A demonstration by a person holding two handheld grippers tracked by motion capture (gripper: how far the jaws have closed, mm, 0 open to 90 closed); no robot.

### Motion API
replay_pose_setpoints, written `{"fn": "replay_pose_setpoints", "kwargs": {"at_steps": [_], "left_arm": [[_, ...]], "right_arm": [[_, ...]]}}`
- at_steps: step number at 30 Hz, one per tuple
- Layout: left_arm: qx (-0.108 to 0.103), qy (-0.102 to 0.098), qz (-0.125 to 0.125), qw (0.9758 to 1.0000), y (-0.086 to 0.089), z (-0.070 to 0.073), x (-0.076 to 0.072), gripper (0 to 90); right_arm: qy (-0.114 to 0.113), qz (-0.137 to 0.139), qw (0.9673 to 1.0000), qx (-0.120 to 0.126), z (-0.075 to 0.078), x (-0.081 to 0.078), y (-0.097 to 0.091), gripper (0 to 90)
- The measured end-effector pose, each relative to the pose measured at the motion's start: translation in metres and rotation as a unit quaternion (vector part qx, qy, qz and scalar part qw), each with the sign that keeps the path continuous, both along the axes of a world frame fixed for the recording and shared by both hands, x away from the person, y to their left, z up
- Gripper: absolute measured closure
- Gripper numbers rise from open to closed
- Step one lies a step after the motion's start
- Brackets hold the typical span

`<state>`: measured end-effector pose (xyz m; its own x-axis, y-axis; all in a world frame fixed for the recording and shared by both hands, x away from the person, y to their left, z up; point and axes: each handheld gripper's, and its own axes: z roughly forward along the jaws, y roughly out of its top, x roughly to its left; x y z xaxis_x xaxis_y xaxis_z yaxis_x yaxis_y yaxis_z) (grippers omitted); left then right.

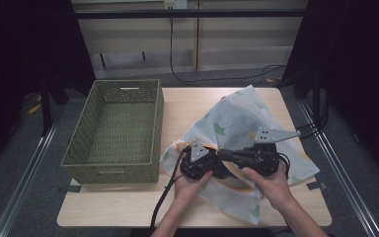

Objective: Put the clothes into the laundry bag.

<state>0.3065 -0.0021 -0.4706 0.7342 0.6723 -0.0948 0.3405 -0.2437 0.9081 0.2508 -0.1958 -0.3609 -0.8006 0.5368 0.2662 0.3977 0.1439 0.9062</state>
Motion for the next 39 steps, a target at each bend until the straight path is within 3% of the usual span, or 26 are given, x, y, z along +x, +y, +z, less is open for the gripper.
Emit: {"fn": "replay_pose_setpoints", "kwargs": {"at_steps": [3,4,7,8,10,12,16,17,19,22,24,25,27,29,33,35,37,39], "left_arm": [[-0.010,-0.008,0.017,0.9998,-0.003,0.006,0.002,75.4],[-0.027,-0.013,0.036,0.9989,-0.005,0.014,0.006,75.6],[-0.038,-0.023,0.043,0.9981,-0.007,0.022,0.007,75.7],[-0.046,-0.036,0.050,0.9970,-0.008,0.025,0.007,75.7],[-0.061,-0.035,0.044,0.9965,-0.008,0.027,0.008,75.6],[-0.036,-0.034,0.034,0.9982,-0.009,0.023,0.011,75.4],[-0.004,0.000,0.000,1.0000,-0.013,-0.008,0.017,73.9],[-0.004,0.000,0.000,1.0000,-0.013,-0.008,0.017,73.3],[0.024,0.005,-0.018,0.9995,-0.017,-0.018,0.018,72.1],[0.035,0.008,-0.026,0.9990,-0.019,-0.023,0.018,71.0],[0.037,0.019,-0.028,0.9988,-0.021,-0.026,0.019,68.6],[0.051,0.034,-0.040,0.9973,-0.023,-0.032,0.021,66.3],[0.058,0.038,-0.043,0.9967,-0.026,-0.035,0.022,63.9],[0.075,0.035,-0.050,0.9953,-0.026,-0.034,0.022,59.6],[0.070,0.050,-0.059,0.9946,-0.022,-0.032,0.020,45.8],[0.074,0.048,-0.074,0.9933,-0.016,-0.026,0.016,31.0],[0.071,0.040,-0.098,0.9918,-0.004,-0.016,0.006,24.8],[0.066,0.038,-0.105,0.9915,0.001,-0.013,0.002,18.6]], "right_arm": [[-0.010,0.004,0.9999,0.009,0.009,-0.006,-0.001,90.0],[-0.012,0.003,0.9998,0.017,0.012,-0.008,-0.002,90.0],[-0.015,0.004,0.9995,0.026,0.018,-0.010,-0.004,90.0],[-0.023,0.001,0.9990,0.039,0.023,-0.013,-0.008,90.0],[-0.032,-0.007,0.9988,0.036,0.025,-0.015,-0.010,90.0],[-0.032,-0.013,0.9988,0.034,0.024,-0.014,-0.011,90.0],[0.005,-0.039,0.9989,0.025,0.000,0.003,-0.021,90.0],[0.013,-0.043,0.9988,0.021,-0.007,0.007,-0.022,90.0],[0.025,-0.051,0.9983,0.012,-0.015,0.014,-0.025,90.0],[0.032,-0.060,0.9977,-0.001,-0.022,0.017,-0.026,90.0],[0.047,-0.062,0.9969,-0.016,-0.035,0.022,-0.025,90.0],[0.051,-0.063,0.9964,-0.024,-0.039,0.023,-0.024,90.0],[0.057,-0.064,0.9960,-0.026,-0.043,0.025,-0.023,90.0],[0.065,-0.065,0.9953,-0.033,-0.049,0.028,-0.023,90.0],[0.077,-0.066,0.9939,-0.042,-0.060,0.031,-0.024,90.0],[0.086,-0.067,0.9928,-0.050,-0.067,0.032,-0.024,89.9],[0.090,-0.065,0.9924,-0.054,-0.070,0.033,-0.023,89.9],[0.086,-0.063,0.9925,-0.059,-0.071,0.033,-0.022,89.9]]}}
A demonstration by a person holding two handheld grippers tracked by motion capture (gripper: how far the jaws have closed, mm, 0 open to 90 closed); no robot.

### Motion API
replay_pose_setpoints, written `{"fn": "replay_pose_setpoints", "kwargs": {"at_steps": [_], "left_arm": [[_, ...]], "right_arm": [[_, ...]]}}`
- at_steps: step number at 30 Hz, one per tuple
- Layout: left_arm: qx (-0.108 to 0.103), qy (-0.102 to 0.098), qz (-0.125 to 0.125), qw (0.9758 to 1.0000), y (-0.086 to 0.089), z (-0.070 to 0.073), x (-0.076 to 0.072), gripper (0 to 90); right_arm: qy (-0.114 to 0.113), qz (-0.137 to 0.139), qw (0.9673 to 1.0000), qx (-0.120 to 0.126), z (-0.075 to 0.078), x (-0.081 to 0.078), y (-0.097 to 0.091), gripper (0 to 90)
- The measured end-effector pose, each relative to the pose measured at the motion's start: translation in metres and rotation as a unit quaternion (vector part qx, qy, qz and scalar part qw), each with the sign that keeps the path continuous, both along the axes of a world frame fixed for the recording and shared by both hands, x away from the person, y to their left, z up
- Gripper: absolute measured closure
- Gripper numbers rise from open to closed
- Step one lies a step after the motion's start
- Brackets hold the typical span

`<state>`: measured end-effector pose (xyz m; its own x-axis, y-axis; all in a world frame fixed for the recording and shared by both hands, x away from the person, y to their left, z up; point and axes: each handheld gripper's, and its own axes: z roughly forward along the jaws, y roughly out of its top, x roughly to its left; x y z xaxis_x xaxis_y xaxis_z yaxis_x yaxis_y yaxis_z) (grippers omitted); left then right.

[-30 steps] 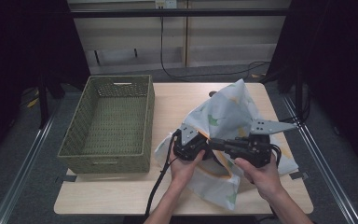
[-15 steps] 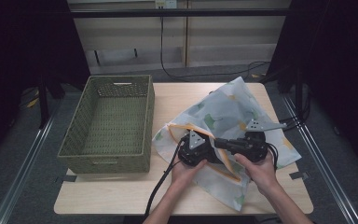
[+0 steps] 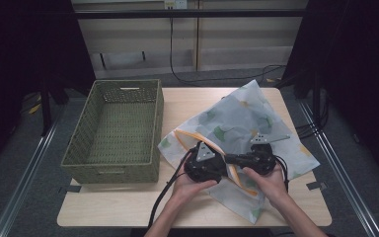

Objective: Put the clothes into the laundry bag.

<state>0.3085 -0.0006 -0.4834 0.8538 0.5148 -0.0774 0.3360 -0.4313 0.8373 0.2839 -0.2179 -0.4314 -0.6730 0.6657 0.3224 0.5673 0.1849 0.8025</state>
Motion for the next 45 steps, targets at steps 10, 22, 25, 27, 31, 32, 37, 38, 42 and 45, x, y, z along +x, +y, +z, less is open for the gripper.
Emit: {"fn": "replay_pose_setpoints", "kwargs": {"at_steps": [10,22,25,27,31,32,37,38,42,45], "left_arm": [[0.041,0.013,0.042,0.9982,0.054,-0.009,-0.019,13.5],[0.104,0.035,0.035,0.9933,0.046,-0.023,-0.011,16.9],[0.094,0.027,0.044,0.9942,0.050,-0.022,-0.007,37.1],[0.082,0.024,0.047,0.9952,0.052,-0.022,-0.007,43.0],[0.081,0.021,0.045,0.9955,0.051,-0.022,-0.010,64.5],[0.081,0.021,0.045,0.9955,0.051,-0.022,-0.010,72.5],[0.071,0.030,0.041,0.9961,0.049,-0.023,-0.013,89.1],[0.071,0.030,0.041,0.9961,0.049,-0.023,-0.013,89.5],[0.069,0.041,0.033,0.9963,0.049,-0.022,-0.015,90.0],[0.075,0.041,0.022,0.9961,0.048,-0.021,-0.020,90.0]], "right_arm": [[-0.007,0.009,0.9999,-0.004,0.002,-0.001,0.007,89.6],[-0.009,0.015,0.9998,-0.008,0.002,-0.001,0.010,89.4],[-0.011,0.019,0.9997,-0.012,0.001,-0.001,0.012,89.4],[-0.011,0.022,0.9996,-0.016,0.001,-0.001,0.014,89.3],[-0.008,0.030,0.9993,-0.021,-0.002,0.000,0.020,89.3],[-0.008,0.030,0.9993,-0.021,-0.002,0.000,0.020,89.3],[0.002,0.053,0.9979,-0.037,-0.014,0.003,0.036,89.0],[0.002,0.053,0.9979,-0.037,-0.014,0.003,0.036,89.0],[0.012,0.057,0.9962,-0.065,-0.028,0.008,0.041,88.8],[0.012,0.058,0.9950,-0.080,-0.033,0.011,0.042,88.8]]}}
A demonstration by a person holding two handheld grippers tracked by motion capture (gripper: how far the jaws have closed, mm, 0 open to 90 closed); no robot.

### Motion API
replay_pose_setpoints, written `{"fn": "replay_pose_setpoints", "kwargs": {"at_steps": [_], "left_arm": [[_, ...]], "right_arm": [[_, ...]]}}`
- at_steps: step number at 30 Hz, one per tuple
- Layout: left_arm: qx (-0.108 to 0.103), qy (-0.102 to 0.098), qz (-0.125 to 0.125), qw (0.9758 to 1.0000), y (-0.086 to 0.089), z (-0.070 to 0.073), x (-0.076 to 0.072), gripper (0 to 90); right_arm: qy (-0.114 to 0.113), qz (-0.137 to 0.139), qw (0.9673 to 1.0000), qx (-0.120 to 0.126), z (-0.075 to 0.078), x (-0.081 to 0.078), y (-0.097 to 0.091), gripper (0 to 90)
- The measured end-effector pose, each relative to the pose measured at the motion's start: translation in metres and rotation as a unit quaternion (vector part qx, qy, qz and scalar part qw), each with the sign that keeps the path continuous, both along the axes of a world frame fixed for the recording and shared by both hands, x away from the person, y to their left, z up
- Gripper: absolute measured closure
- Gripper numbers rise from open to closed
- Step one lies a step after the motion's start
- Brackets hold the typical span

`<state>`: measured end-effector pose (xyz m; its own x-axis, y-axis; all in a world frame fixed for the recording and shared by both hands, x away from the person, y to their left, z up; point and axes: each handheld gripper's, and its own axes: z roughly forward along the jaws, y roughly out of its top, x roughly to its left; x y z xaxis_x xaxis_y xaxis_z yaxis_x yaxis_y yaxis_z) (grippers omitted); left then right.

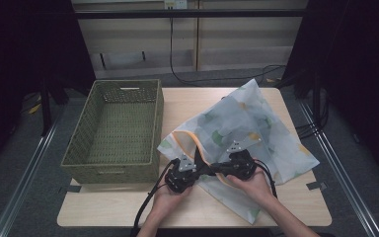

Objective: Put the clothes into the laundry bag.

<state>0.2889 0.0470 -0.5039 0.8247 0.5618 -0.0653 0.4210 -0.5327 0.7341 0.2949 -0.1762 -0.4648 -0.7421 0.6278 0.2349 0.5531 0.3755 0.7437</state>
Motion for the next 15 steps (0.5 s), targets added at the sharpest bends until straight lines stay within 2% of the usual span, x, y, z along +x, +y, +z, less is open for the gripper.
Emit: {"fn": "replay_pose_setpoints", "kwargs": {"at_steps": [1,3,4,6,9,10,11,12,15], "left_arm": [[-0.012,0.001,0.001,0.9999,-0.0014,-0.0011,-0.0028,90.0],[-0.010,0.000,-0.006,0.9999,-0.0011,-0.0012,-0.0066,90.0],[-0.014,0.003,-0.005,0.9999,-0.0007,-0.0015,-0.0087,90.0],[-0.020,0.004,-0.005,0.9998,0.0003,-0.0025,-0.0101,90.0],[-0.023,0.007,-0.008,0.9997,0.0011,-0.0026,-0.0100,89.5],[-0.017,0.007,-0.019,0.9997,0.0026,-0.0022,-0.0088,89.0],[-0.017,0.007,-0.019,0.9997,0.0026,-0.0022,-0.0088,88.1],[-0.022,0.009,-0.018,0.9996,0.0022,-0.0025,-0.0092,86.2],[-0.018,0.010,-0.026,0.9995,0.0027,-0.0015,-0.0108,79.2]], "right_arm": [[-0.003,0.001,0.9998,-0.017,-0.0039,0.0017,0.0002,89.0],[-0.004,0.002,0.9997,-0.023,-0.0054,0.0020,0.0006,89.0],[-0.011,0.002,0.9991,-0.041,-0.0071,0.0015,0.0017,89.2],[-0.022,0.000,0.9981,-0.057,-0.0081,0.0015,0.0025,89.3],[-0.019,-0.003,0.9980,-0.060,-0.0097,0.0030,0.0016,89.4],[-0.018,-0.006,0.9979,-0.062,-0.0102,0.0031,0.0011,89.4],[-0.019,-0.006,0.9979,-0.062,-0.0103,0.0033,0.0008,89.4],[-0.021,-0.006,0.9977,-0.064,-0.0103,0.0033,0.0007,89.4],[-0.019,-0.010,0.9978,-0.062,-0.0103,0.0041,-0.0015,89.4]]}}
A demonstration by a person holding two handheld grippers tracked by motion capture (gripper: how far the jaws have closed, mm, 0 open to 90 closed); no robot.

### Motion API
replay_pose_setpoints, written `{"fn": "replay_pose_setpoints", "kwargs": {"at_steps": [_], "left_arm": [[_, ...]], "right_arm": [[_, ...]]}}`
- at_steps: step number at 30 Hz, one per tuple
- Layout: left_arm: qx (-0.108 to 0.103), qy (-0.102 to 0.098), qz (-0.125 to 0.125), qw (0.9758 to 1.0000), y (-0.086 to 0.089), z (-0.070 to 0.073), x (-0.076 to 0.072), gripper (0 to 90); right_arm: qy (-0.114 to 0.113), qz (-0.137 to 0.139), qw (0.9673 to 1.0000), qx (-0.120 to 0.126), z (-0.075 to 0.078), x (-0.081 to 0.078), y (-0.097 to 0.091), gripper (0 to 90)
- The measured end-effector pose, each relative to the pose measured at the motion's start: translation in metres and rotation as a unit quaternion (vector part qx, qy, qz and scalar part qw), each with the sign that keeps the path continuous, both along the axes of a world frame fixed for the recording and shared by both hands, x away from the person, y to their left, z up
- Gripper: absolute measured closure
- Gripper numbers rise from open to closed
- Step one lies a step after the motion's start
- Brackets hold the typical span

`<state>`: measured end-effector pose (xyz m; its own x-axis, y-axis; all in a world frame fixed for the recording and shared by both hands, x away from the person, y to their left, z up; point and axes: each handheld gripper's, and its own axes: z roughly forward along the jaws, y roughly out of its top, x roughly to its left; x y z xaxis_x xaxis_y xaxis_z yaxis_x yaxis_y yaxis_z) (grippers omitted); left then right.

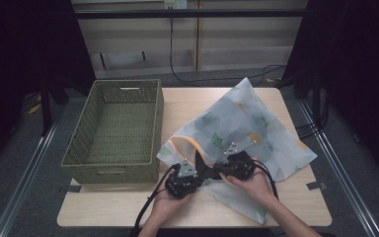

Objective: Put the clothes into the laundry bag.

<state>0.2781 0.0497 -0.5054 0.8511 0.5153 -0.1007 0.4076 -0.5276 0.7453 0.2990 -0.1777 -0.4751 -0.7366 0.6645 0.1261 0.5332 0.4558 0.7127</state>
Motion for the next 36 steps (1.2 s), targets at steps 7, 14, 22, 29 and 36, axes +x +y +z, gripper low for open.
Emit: {"fn": "replay_pose_setpoints", "kwargs": {"at_steps": [7,14,22,29,36], "left_arm": [[0.028,-0.026,0.061,0.9974,-0.003,-0.002,0.000,29.0],[0.031,-0.026,0.049,0.9980,0.000,0.001,0.004,57.6],[0.017,-0.014,0.035,0.9991,0.000,0.001,0.005,90.0],[0.028,-0.022,0.019,0.9992,-0.004,0.003,-0.007,90.0],[0.000,-0.002,-0.006,1.0000,-0.014,0.001,-0.018,90.0]], "right_arm": [[0.006,-0.006,0.9999,0.011,0.000,0.000,-0.003,89.4],[0.008,-0.008,0.9999,0.012,0.000,0.001,-0.003,89.3],[0.004,-0.007,1.0000,0.004,-0.001,0.004,-0.003,89.4],[-0.008,-0.016,0.9997,-0.018,-0.003,0.014,-0.005,89.5],[-0.018,-0.037,0.9985,-0.038,-0.006,0.028,-0.015,89.6]]}}
